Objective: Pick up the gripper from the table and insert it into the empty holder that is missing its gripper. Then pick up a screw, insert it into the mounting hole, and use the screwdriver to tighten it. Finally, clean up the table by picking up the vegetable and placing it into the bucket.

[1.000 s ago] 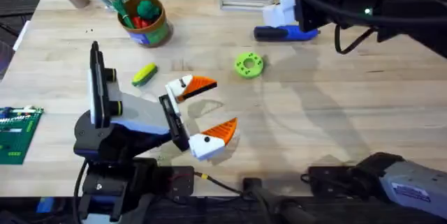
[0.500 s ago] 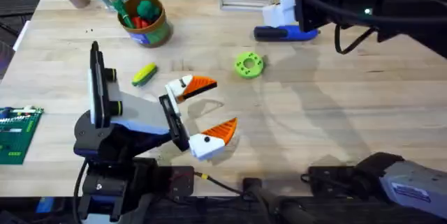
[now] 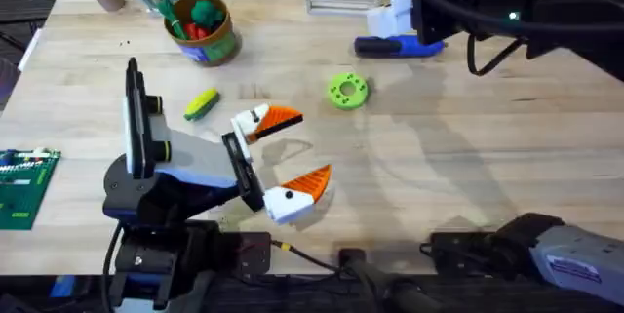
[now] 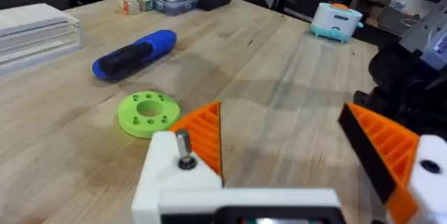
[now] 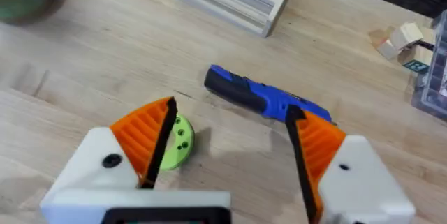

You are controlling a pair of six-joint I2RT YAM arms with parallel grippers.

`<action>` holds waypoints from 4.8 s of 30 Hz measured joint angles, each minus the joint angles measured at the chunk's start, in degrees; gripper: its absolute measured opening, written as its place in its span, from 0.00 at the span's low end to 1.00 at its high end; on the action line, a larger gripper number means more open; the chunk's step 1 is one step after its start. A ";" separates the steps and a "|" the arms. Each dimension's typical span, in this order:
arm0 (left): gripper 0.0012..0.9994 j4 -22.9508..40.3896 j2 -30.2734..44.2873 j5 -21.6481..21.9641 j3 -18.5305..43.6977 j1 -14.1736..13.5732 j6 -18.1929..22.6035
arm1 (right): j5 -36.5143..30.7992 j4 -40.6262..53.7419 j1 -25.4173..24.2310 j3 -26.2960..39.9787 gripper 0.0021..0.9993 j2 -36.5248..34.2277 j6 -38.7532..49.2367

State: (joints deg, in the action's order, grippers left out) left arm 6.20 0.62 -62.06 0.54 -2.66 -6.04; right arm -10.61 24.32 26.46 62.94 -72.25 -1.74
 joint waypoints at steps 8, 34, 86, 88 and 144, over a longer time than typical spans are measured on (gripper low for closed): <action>0.99 -0.76 0.00 1.79 -0.02 0.00 0.00 | 0.00 0.00 0.00 0.00 0.99 -0.02 0.00; 0.99 45.00 43.46 69.88 50.10 0.00 6.75 | 0.00 0.00 0.00 0.00 0.99 0.00 0.00; 0.02 33.32 84.42 64.81 50.46 11.80 8.20 | 0.00 2.76 0.00 0.00 0.99 -0.02 0.00; 0.02 33.42 80.18 64.81 50.45 11.80 8.20 | 0.00 2.78 0.00 0.00 0.99 -0.04 0.00; 1.00 2.52 69.73 53.88 50.47 8.10 3.09 | 0.00 3.28 0.00 0.00 0.99 -0.02 -0.02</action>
State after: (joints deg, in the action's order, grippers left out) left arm 8.72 70.36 -8.19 51.00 5.45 -2.95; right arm -10.61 27.60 26.46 62.94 -72.27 -1.76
